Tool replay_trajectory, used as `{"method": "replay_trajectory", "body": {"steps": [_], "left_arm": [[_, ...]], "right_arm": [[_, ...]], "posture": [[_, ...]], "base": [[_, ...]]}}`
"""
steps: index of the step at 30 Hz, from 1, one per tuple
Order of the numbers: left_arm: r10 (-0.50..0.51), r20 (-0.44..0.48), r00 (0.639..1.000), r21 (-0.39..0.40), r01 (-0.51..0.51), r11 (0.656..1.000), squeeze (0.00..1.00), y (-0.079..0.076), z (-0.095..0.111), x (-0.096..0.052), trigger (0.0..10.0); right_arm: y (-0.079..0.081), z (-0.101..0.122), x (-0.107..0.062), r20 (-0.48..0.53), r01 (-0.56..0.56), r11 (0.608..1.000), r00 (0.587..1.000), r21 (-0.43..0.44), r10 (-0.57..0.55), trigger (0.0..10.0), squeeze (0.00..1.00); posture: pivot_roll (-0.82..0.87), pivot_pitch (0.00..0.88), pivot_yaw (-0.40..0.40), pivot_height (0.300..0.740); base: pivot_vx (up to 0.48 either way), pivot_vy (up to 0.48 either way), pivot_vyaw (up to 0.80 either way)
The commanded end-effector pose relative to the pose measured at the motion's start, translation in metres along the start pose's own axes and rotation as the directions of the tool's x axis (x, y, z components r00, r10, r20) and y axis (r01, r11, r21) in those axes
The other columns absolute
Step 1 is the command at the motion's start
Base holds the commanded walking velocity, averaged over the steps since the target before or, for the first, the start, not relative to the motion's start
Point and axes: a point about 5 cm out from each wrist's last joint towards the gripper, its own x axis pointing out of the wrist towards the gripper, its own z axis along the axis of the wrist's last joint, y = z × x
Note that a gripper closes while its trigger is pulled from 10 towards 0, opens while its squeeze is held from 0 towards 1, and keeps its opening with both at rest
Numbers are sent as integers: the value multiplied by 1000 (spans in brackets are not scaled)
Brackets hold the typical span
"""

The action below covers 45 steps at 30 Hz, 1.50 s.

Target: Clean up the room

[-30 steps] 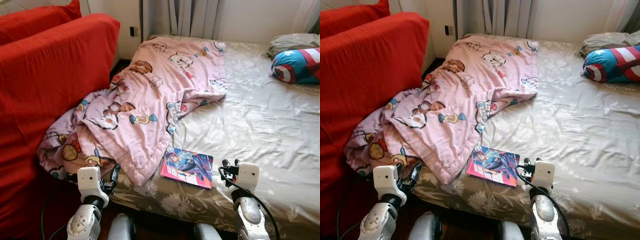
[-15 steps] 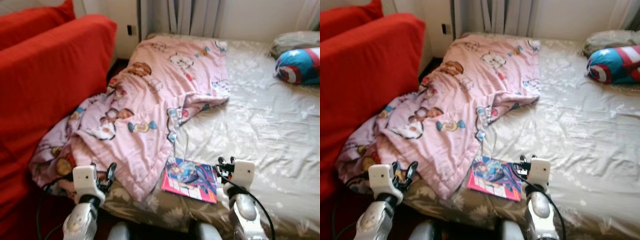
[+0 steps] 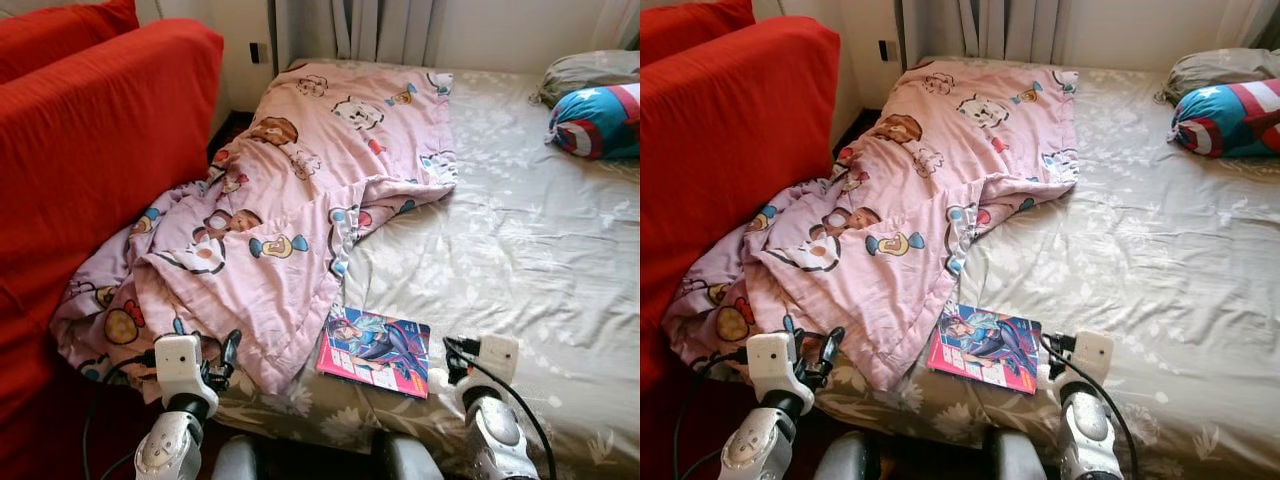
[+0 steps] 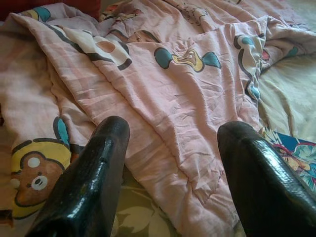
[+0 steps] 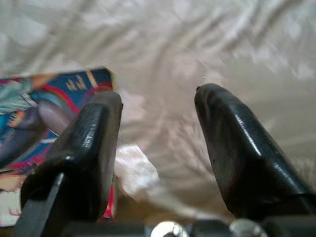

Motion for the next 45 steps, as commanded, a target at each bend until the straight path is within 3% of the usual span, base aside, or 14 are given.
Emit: {"method": "replay_trajectory", "body": {"steps": [1,2,4,19,29,40,41,42,45], "left_arm": [[-11,-9,1000,7,11,1000,0,1,0,-2,10000],[-11,-9,1000,7,11,1000,0,1,0,-2,10000],[-17,-19,1000,14,17,1000,0,2,0,-4,10000],[-11,-55,998,47,13,999,0,13,4,-22,10000],[-22,-67,997,54,26,998,0,12,5,-22,10000],[-25,-69,997,61,30,998,0,13,8,-19,10000],[-26,-69,997,61,30,998,0,12,8,-19,10000],[-26,-69,997,61,30,998,0,12,8,-19,10000],[-26,-73,997,62,31,998,0,12,8,-18,10000]], "right_arm": [[1,2,3,-24,0,1000,1000,23,0,10000,1000],[1,2,3,-24,0,1000,1000,23,0,10000,1000],[4,1,6,-72,-14,998,997,63,19,10000,0],[6,12,14,-105,15,998,994,63,-9,10000,0],[2,-4,10,-218,13,998,976,61,1,10000,0],[3,-5,10,-241,11,998,970,59,4,10000,0],[3,-4,11,-239,10,998,971,59,5,1647,0],[3,-3,11,-237,9,998,972,59,5,0,0],[3,-2,12,-234,9,998,972,59,5,0,0]], "posture": [[6,137,17,619],[6,137,17,619],[9,147,22,619],[62,211,59,619],[66,210,68,619],[68,205,74,619],[69,205,74,619],[68,206,74,619],[69,204,75,619]], "base": [[0,0,0],[0,0,0],[0,0,0],[0,0,0],[0,0,0],[0,0,0],[0,0,0],[0,0,0],[0,0,0]]}}
